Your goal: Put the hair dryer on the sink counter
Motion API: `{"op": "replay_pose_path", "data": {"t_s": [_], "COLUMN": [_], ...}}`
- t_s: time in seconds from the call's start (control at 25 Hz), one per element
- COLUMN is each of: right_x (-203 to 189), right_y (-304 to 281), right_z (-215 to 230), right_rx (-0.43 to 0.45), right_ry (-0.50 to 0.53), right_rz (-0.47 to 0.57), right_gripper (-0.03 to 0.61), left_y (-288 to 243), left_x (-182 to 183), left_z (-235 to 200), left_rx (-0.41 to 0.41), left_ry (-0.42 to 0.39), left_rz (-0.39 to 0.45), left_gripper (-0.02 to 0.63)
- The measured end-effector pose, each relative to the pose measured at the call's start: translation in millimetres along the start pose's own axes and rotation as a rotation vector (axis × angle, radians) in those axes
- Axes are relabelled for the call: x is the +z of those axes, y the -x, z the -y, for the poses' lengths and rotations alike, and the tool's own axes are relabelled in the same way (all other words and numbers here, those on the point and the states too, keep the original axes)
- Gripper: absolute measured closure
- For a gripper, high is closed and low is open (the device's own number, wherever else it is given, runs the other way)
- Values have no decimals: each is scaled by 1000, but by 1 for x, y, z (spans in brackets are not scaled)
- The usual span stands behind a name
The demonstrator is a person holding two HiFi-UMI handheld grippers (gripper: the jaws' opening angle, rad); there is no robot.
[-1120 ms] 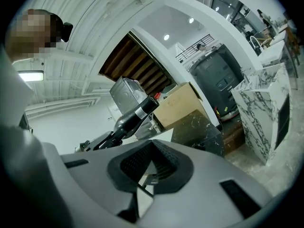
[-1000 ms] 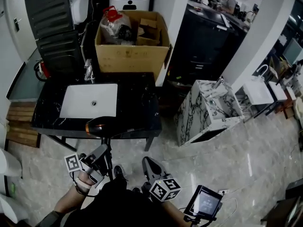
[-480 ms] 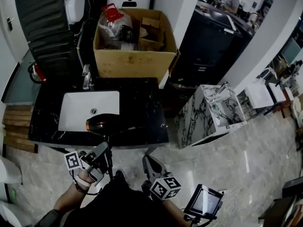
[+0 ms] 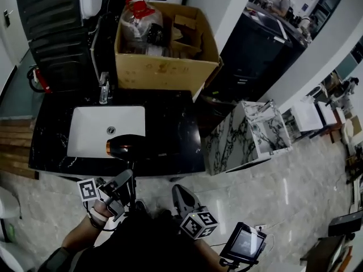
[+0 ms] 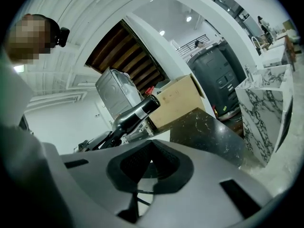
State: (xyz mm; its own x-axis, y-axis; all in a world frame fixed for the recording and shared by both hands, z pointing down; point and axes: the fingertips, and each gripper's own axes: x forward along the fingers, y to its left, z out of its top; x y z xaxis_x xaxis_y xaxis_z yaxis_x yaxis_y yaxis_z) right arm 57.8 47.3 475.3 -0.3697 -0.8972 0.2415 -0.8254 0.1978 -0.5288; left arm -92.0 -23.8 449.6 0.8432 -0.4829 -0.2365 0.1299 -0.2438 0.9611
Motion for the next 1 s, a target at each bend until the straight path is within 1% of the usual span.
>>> {"op": "replay_pose_path", "data": {"t_s": [0.16,0.28,0.44,0.64,0.76,0.92,1.0], "right_x": [-3,1,13,35,46,58,64], "right_y": [-9,-17,-34,-60,-79,-102,-111], "right_z": [5,14,21,37,52,74,84], "right_rx": [-7,0,39,83,99,113,117], "right_ry": [-6,-18,-14,-16,-31,-67,-80], "right_rz": [-11,-11,-8,-17,-32,-56,-63], "right_gripper": [583,583,583,583,583,583,583], "left_y": [-10,-25,-48,-80,-101,-125,-138], "left_x": [1,4,14,43,63,86,98], "left_z": [-10,-12,-16,-12,-24,-57,-70], "left_rx": [7,2,8,9,43,116,131], "left_ry": [32,38,9,-25,-27,12,17], "left_rz": [-10,-9,3,51,82,134,144], "left_gripper": [454,454,454,454,454,454,454]}}
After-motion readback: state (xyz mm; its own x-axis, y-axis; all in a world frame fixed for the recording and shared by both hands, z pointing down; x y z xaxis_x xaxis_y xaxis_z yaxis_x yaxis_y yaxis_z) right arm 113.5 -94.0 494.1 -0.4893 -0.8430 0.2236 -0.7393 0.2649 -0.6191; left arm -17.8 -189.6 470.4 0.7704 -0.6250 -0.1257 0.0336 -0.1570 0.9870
